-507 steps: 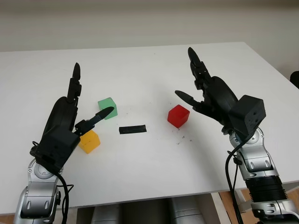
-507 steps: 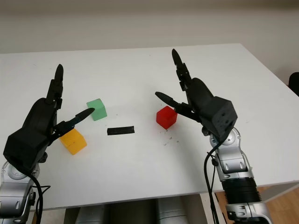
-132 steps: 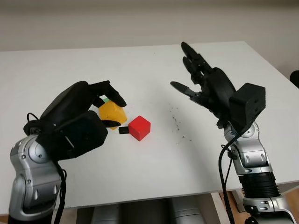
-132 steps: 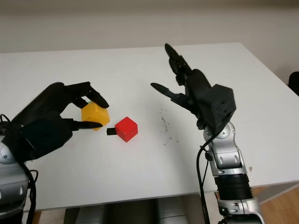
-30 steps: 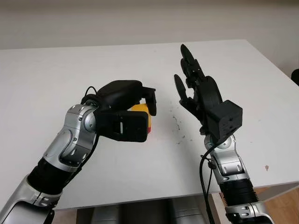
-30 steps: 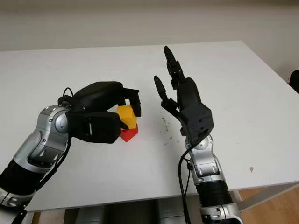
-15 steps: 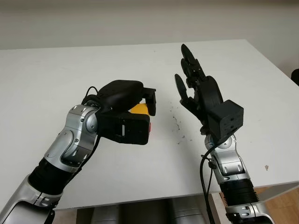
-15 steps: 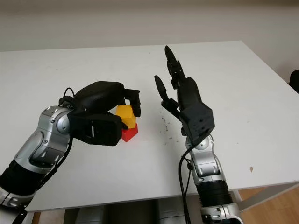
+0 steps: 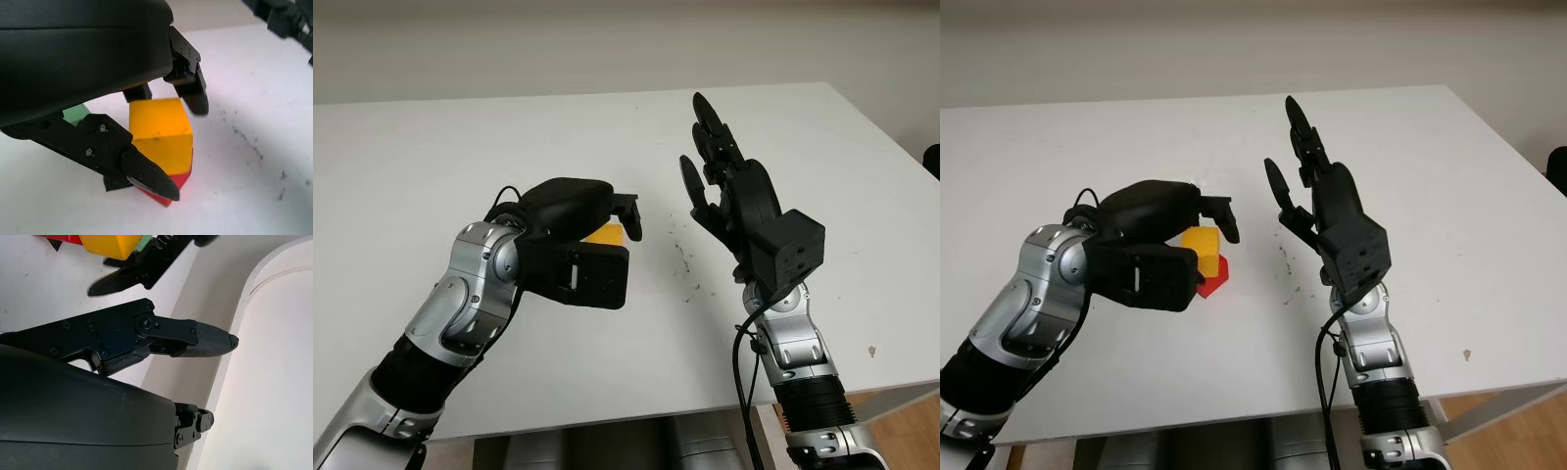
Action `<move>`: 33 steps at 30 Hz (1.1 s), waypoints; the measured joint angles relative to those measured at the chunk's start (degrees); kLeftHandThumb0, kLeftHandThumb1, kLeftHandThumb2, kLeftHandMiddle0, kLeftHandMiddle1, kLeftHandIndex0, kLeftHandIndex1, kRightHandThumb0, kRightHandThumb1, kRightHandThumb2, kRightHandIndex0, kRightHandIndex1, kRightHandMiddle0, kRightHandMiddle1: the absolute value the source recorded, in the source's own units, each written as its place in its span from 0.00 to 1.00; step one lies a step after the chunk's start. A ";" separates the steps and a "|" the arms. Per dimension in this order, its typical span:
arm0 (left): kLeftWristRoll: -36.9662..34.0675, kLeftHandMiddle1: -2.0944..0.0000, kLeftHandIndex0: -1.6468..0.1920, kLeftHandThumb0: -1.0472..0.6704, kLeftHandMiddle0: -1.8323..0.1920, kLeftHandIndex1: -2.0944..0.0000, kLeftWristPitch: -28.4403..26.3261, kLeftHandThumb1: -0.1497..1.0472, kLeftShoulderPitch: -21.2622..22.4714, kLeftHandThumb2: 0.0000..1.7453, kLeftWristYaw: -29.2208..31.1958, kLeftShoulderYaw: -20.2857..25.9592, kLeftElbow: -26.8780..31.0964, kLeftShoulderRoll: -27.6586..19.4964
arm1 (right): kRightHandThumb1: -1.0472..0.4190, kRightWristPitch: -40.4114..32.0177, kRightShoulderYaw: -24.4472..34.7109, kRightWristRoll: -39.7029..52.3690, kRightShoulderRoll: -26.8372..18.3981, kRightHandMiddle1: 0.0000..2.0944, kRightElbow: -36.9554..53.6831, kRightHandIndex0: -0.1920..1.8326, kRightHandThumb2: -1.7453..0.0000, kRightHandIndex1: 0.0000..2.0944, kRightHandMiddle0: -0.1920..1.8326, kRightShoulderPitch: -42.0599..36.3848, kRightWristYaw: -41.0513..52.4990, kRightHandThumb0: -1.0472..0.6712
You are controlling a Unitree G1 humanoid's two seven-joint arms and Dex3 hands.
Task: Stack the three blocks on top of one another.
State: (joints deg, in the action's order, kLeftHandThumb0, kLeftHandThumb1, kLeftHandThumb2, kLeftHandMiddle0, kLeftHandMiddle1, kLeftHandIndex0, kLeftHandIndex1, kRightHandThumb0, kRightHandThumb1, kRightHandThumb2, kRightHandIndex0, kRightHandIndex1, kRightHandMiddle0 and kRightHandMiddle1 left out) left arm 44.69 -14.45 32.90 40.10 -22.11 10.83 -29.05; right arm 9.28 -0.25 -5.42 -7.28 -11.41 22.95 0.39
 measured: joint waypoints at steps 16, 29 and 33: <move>4.62 0.99 0.95 0.23 0.96 0.99 1.04 0.85 -0.59 0.03 -3.48 0.08 0.32 0.81 | 0.00 0.38 0.01 0.34 0.00 0.03 0.00 0.15 0.70 0.03 0.15 0.00 0.54 0.21; -19.94 0.94 0.87 0.14 0.88 0.94 -4.86 0.88 0.48 0.03 -0.58 19.48 7.11 -0.69 | 0.00 0.38 0.14 0.11 -0.02 0.03 0.01 0.15 0.70 0.03 0.15 -0.02 0.08 0.20; -33.70 0.93 0.87 0.19 0.88 0.94 -10.16 0.87 3.01 0.03 5.82 27.42 8.43 -4.75 | 0.00 0.38 0.27 0.40 -0.07 0.03 -0.03 0.15 0.70 0.02 0.15 0.02 0.35 0.20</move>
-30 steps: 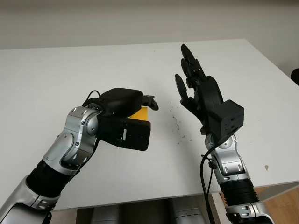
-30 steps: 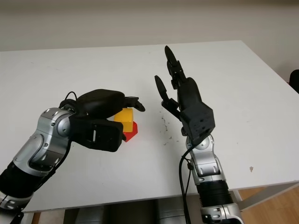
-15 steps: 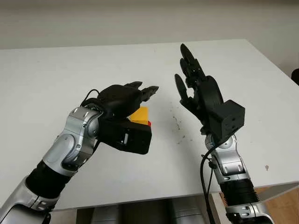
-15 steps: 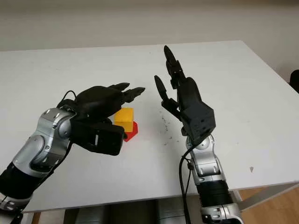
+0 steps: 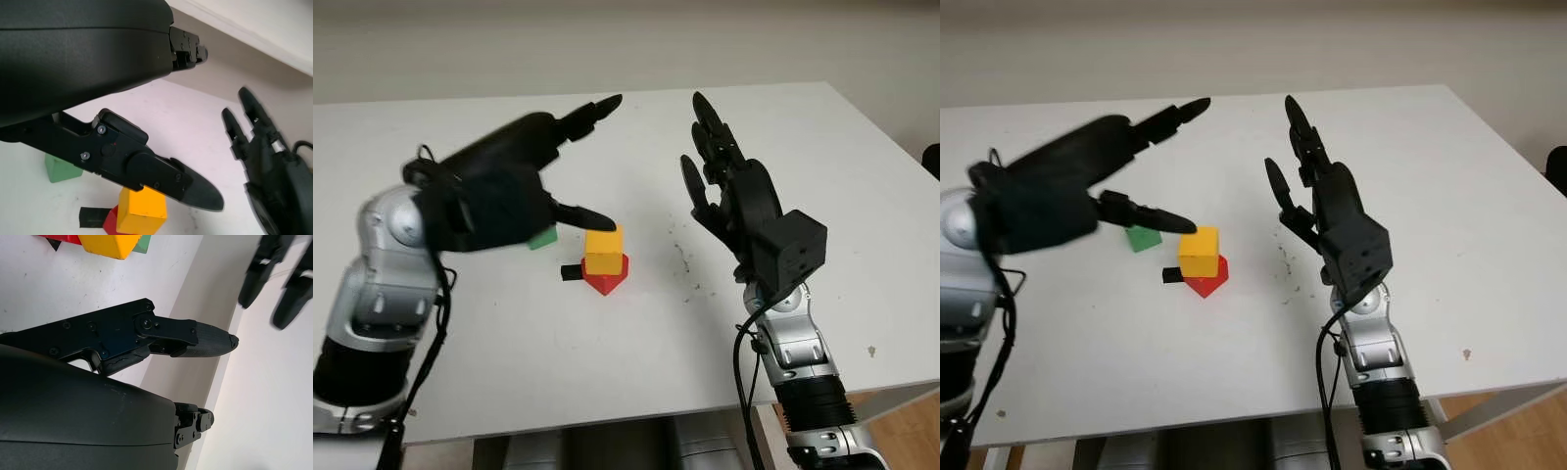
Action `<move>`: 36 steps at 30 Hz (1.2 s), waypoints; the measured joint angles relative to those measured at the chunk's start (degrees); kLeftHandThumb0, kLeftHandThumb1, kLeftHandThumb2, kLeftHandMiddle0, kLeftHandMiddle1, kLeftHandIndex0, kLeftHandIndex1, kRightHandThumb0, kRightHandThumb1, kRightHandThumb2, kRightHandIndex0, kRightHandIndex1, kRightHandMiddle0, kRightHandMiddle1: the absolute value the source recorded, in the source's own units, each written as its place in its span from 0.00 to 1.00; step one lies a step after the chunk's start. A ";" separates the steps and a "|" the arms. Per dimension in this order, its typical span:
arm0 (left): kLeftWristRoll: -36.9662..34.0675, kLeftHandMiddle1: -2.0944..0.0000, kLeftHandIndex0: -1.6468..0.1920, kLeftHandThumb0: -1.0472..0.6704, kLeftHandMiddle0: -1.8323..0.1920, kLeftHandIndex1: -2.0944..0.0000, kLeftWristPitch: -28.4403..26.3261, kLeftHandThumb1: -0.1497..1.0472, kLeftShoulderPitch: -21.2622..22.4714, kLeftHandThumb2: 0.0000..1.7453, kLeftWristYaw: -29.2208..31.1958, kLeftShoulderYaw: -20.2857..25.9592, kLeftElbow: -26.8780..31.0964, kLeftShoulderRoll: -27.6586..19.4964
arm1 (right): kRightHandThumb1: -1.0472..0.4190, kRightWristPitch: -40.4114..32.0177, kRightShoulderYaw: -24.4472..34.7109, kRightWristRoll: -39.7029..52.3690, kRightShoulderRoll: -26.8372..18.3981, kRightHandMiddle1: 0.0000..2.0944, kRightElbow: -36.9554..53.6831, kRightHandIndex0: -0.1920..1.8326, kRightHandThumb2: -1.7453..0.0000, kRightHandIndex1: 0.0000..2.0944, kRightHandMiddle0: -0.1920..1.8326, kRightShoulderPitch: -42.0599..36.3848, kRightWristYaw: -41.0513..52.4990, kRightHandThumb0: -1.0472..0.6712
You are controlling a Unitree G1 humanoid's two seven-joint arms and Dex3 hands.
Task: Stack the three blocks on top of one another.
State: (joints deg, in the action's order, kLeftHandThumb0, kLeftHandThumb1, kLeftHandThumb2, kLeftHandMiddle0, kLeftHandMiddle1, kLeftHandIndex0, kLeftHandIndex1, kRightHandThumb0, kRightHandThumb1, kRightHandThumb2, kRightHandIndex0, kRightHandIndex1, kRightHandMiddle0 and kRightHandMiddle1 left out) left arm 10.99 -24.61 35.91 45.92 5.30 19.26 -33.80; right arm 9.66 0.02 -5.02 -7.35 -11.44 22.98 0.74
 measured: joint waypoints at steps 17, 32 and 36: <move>11.00 0.97 0.89 0.19 0.93 0.97 0.22 0.82 -2.69 0.02 -16.00 -2.56 -7.04 -10.53 | 0.00 0.04 0.23 0.51 -0.39 0.03 -0.50 0.15 0.70 0.03 0.15 0.67 0.86 0.20; 19.20 0.97 0.91 0.19 0.96 0.97 6.47 0.81 -2.78 0.03 -20.99 -15.07 -19.11 -5.54 | 0.00 0.11 0.53 0.88 -0.64 0.03 -1.16 0.14 0.71 0.02 0.15 0.88 0.69 0.20; 19.11 0.97 0.90 0.21 0.96 0.97 9.28 0.80 -2.78 0.03 -21.52 -15.85 -21.10 -4.12 | 0.00 0.11 0.87 0.88 -0.63 0.03 -1.17 0.14 0.71 0.02 0.15 0.88 0.55 0.20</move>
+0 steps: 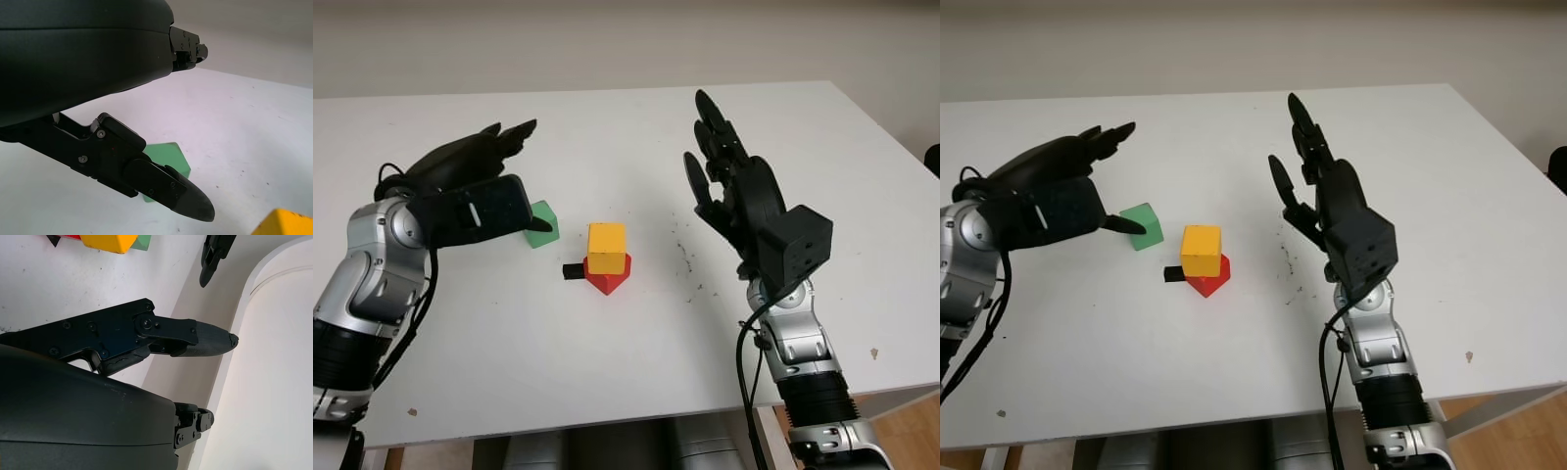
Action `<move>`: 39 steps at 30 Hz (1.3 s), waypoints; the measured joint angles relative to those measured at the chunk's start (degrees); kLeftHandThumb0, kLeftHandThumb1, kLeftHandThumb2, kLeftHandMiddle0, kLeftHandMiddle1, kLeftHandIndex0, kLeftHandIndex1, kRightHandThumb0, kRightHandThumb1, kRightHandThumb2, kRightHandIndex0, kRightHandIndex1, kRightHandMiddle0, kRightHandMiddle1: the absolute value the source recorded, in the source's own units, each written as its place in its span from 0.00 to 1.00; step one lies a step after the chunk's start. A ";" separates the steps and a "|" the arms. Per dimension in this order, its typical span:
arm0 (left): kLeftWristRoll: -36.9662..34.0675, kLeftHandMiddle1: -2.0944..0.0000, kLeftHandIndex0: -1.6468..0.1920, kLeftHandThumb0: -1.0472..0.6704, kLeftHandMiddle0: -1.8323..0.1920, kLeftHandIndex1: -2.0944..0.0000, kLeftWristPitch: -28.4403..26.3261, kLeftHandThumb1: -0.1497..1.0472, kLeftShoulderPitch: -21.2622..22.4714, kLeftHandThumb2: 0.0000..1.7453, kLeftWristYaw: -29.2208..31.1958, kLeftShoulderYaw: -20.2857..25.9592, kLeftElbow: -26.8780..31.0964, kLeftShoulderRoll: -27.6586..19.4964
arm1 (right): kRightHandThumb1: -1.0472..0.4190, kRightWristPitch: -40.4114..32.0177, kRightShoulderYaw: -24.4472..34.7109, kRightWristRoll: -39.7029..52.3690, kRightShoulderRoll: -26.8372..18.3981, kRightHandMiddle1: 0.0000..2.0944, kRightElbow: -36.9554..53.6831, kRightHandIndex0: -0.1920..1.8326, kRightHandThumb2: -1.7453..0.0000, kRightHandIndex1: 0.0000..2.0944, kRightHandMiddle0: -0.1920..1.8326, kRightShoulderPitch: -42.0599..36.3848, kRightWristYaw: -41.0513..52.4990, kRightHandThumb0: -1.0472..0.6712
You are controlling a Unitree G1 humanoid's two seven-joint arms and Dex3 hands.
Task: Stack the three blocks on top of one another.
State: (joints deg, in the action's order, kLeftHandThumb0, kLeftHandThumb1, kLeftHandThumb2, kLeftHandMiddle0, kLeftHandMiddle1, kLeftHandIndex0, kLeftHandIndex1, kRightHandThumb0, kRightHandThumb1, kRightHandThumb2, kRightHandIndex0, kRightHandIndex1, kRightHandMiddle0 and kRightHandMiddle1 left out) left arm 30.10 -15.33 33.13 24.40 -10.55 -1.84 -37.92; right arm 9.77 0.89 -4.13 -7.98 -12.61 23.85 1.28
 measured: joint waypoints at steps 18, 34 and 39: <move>6.05 0.97 0.82 0.31 0.92 0.96 1.09 0.79 0.33 0.03 -6.49 -2.48 -8.77 4.10 | 0.00 0.00 0.17 0.37 0.00 0.03 -0.28 0.14 0.71 0.02 0.15 0.00 0.44 0.19; 6.45 0.95 0.71 0.39 0.80 0.95 2.11 0.82 2.47 0.03 -9.78 -4.02 -17.81 7.17 | 0.00 0.02 0.20 0.21 -0.01 0.03 -0.37 0.14 0.71 0.03 0.15 -0.01 0.35 0.19; 6.44 0.94 0.68 0.39 0.76 0.95 2.06 0.82 2.47 0.03 -9.65 -4.48 -18.45 7.37 | 0.00 0.02 0.20 0.05 -0.01 0.03 -0.37 0.14 0.71 0.03 0.15 -0.01 0.29 0.19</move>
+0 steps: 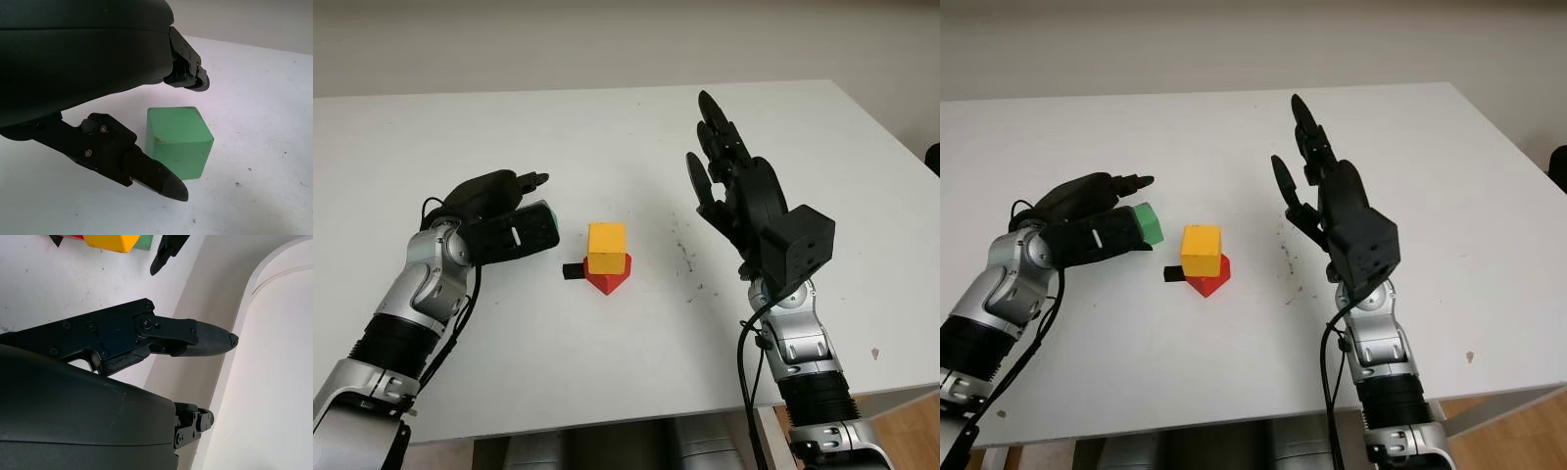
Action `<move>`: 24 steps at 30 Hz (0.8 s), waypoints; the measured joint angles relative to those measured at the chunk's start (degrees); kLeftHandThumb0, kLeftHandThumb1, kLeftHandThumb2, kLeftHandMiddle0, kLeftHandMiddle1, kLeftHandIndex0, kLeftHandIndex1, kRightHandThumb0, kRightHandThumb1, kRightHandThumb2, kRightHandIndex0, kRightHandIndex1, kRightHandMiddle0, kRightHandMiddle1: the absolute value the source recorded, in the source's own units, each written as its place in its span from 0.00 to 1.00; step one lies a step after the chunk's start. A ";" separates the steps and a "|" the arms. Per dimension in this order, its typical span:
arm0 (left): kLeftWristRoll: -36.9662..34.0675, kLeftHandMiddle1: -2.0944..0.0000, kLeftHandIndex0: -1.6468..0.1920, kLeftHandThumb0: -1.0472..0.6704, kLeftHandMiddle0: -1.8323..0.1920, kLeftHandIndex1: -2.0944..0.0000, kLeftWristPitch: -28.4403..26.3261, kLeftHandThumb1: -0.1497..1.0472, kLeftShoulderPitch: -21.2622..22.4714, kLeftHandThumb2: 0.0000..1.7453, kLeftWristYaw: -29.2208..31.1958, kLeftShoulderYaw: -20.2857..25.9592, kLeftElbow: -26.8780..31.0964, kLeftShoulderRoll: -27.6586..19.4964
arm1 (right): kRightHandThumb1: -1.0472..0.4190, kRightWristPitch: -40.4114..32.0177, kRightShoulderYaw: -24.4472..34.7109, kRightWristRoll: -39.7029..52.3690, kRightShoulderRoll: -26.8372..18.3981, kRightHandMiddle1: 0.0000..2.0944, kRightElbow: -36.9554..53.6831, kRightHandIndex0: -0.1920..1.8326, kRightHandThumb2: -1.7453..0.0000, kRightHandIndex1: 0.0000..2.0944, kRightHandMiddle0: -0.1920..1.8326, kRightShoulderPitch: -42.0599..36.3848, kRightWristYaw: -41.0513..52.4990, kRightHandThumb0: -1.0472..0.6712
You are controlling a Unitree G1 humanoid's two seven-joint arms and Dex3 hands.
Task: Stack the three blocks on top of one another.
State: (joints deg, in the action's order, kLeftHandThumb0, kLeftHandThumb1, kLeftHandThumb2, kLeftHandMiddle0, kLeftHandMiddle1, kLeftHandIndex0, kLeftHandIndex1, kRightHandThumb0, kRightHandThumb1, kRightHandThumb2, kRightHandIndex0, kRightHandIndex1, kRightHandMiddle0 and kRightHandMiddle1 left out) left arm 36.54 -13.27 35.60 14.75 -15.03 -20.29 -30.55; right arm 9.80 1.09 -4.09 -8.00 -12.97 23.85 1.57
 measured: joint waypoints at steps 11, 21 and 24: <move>-0.76 0.48 0.48 0.54 0.71 0.87 8.08 0.86 -0.06 0.03 -5.25 -0.41 -3.84 0.04 | 0.00 -0.01 0.10 0.31 0.00 0.03 0.00 0.14 0.71 0.02 0.15 0.00 0.27 0.19; 2.22 0.42 0.64 0.58 0.71 0.46 10.60 0.88 -0.26 0.03 -13.02 -0.78 -6.30 0.03 | 0.00 0.21 0.15 0.16 0.00 0.03 0.00 0.14 0.71 0.03 0.15 -0.01 0.33 0.19; 2.73 0.45 0.65 0.59 0.70 0.46 10.23 0.88 -0.30 0.03 -13.56 -0.78 -6.23 0.02 | 0.00 0.20 0.13 0.12 0.00 0.03 0.01 0.14 0.71 0.03 0.16 -0.01 0.32 0.19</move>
State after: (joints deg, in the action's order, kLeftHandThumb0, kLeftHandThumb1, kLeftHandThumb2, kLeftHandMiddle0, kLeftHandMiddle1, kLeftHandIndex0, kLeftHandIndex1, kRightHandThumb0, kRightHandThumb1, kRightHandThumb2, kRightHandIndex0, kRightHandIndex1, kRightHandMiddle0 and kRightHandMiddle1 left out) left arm 39.27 -3.04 35.30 1.19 -15.81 -26.52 -30.52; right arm 10.00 1.23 -3.97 -8.00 -12.97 23.84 1.90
